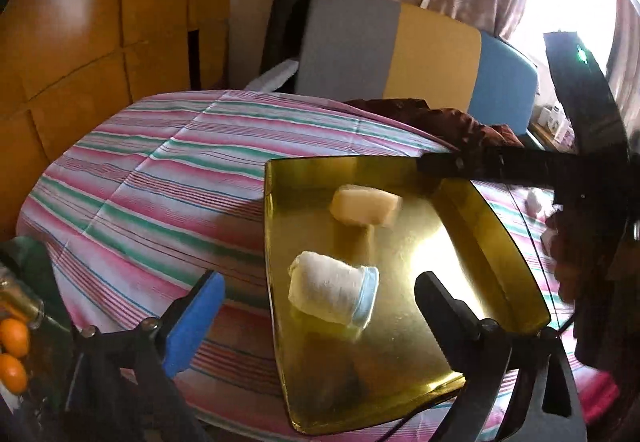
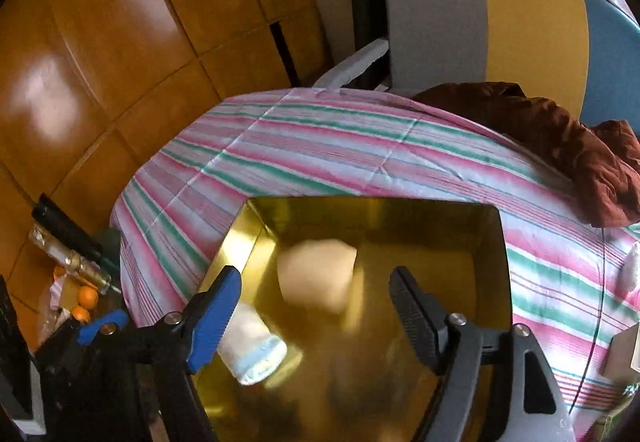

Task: Organize objects
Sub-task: 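Release the sponge and the sock into the gold tray with both grippers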

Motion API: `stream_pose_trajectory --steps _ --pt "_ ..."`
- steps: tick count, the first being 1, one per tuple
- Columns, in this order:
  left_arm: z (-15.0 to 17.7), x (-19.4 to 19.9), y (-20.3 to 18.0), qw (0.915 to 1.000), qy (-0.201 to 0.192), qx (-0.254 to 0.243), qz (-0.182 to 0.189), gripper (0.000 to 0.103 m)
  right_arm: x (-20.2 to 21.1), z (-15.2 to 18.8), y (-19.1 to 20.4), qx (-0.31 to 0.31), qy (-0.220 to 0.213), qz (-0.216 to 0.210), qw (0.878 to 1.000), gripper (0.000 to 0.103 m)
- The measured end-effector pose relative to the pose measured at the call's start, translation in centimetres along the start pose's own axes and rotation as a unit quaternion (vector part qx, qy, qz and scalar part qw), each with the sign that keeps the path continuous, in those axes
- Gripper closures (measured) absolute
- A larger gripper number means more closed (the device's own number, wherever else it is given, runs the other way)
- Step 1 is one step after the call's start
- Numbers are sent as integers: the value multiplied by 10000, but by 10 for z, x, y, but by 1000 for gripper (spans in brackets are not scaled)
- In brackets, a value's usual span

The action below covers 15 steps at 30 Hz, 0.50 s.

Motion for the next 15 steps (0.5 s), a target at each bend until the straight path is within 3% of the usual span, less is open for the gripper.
stream_pose_trajectory --steps 8,15 --pt "-2 8 0 9994 -176 80 -294 5 5 31 -3 28 92 298 9995 25" --pt "-3 21 -5 9974 -391 22 -607 2 30 54 -14 -63 -245 716 9971 25"
Point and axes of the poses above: each gripper's, at about its wrist camera, not at the fingertips, and x roughly against the way its jaws point, y to its left, z to its underside, the point moved 6 cm from there along -x, roughly the way its jaws point, and after that the axes turned 15 degrees about z, right-handed, at the moved point
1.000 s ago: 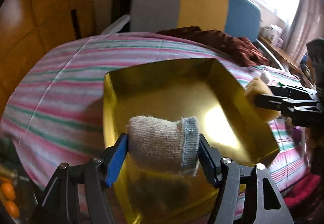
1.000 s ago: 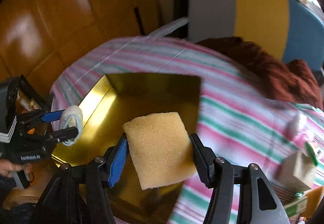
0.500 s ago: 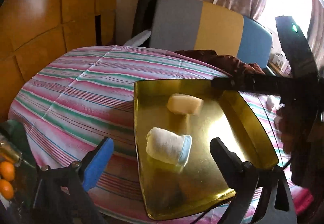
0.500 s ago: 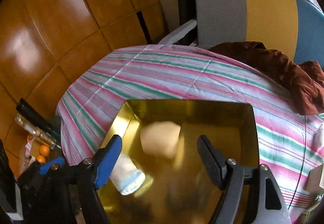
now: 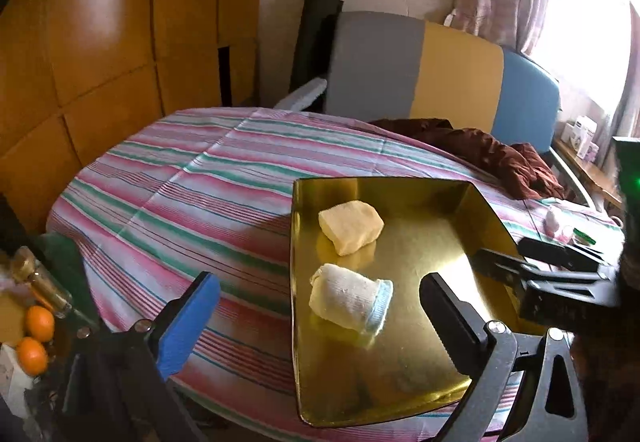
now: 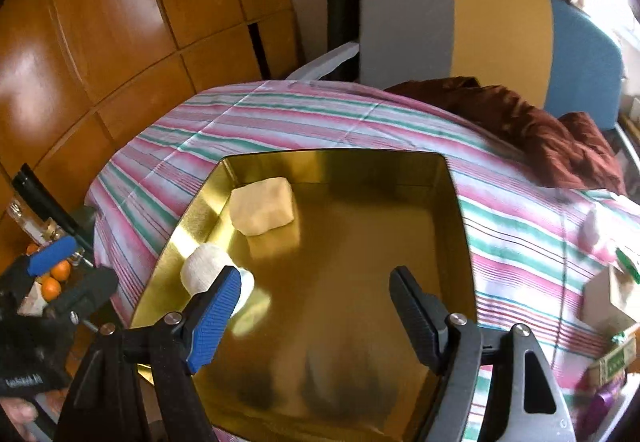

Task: Organize objects
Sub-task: 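Release the sponge and the sock into the gold tray with both grippers, then move both grippers toward the pile of items beside the tissue box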

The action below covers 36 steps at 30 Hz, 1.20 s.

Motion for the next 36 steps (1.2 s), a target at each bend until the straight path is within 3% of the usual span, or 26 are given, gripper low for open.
stream_pose_trajectory --steps 8,17,36 --pt "2 4 -12 9999 -5 -109 -90 1 20 12 -20 -244 -293 385 9985 24" --pt "4 5 -37 9991 46 -430 8 0 32 29 -50 -484 -343 664 9960 24" --pt "4 6 -80 9948 48 -1002 166 0 49 43 -88 -855 -471 938 9908 24"
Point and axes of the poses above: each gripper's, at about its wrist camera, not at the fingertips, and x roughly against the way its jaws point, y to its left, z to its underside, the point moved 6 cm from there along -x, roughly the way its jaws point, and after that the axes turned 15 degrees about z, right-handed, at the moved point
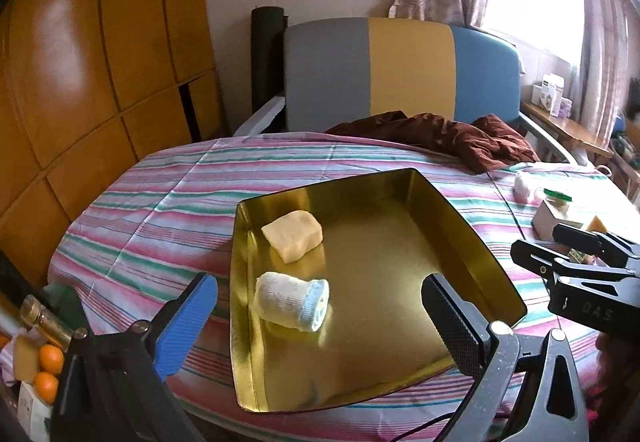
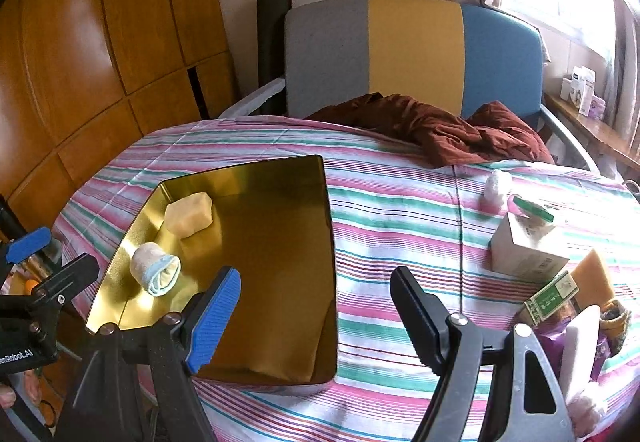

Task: Organize objects
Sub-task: 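Move both grippers toward the pile of items beside the tissue box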

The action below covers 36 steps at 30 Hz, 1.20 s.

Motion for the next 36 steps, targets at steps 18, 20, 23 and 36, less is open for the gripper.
stream_pose_trajectory --steps 18,20,23,36 --pt "-4 -21 -53 9970 202 -595 449 0 -2 17 -85 -609 247 579 9962 24" --pt "-4 -25 -61 9960 243 -677 534 0 -2 21 -102 -734 325 679 9945 24" --pt "-3 -31 -75 9933 323 -794 770 0 0 25 -127 -917 418 766 9920 24" --pt "-9 -57 -171 9645 585 -1555 2054 1 39 66 -293 -2261 967 1807 9523 24"
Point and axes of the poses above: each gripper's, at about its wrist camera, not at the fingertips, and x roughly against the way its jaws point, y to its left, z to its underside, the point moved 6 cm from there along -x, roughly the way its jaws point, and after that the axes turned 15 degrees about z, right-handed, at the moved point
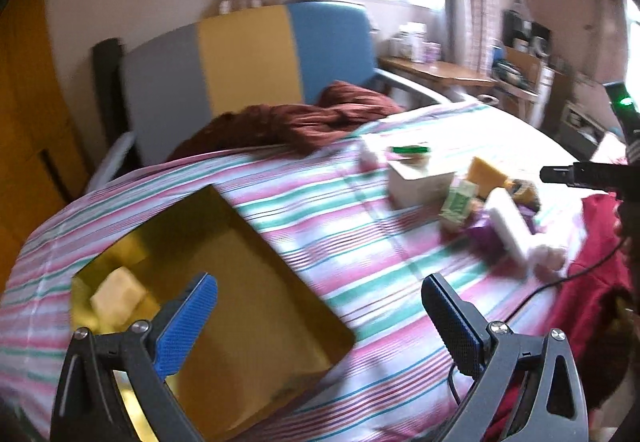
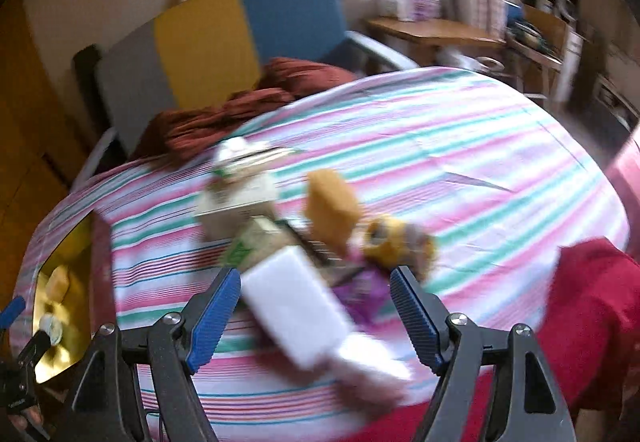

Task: Organize objects
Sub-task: 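Move both grippers toward the pile of items beside the tissue box, then grasp the white eraser block with the left gripper while the right grasps the wrapped bundle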

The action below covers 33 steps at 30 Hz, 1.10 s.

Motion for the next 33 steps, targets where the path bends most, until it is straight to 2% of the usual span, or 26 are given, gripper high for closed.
stream_pose_trajectory --steps 3,8,11,13,15,19,28,29,31,33 --pt "-9 -19 -23 9989 142 -156 429 7 -2 1 -28 -170 80 160 9997 24" --pt "-21 -58 -66 9915 405 -338 1193 11 1 8 -57 -232 133 323 9991 24" --pt "-28 -82 -88 9850 612 -304 1587 17 0 12 -56 202 226 267 9992 24" --pt "-32 -96 -100 9802 723 -197 1834 20 -2 20 -47 726 414 95 9965 24" --pt "-34 -107 -110 9763 787 -158 2010 24 -6 30 -35 1330 660 -85 9889 24" --pt "-38 -132 -127 9685 929 41 2310 25 -16 46 -19 1900 1029 -302 9759 24" --pt "-49 -176 -137 9655 985 30 2412 24 -50 55 -1 2833 1778 -463 9413 29" --pt "-50 -182 -139 9640 1044 38 2445 26 -55 57 -1 2910 1876 -430 9372 29" --pt "-51 -191 -141 9607 1126 68 2537 31 -61 59 1 3055 2015 -419 9297 37" --pt "-51 -195 -145 9569 1169 29 2659 42 -64 61 4 3196 2076 -403 9237 37"
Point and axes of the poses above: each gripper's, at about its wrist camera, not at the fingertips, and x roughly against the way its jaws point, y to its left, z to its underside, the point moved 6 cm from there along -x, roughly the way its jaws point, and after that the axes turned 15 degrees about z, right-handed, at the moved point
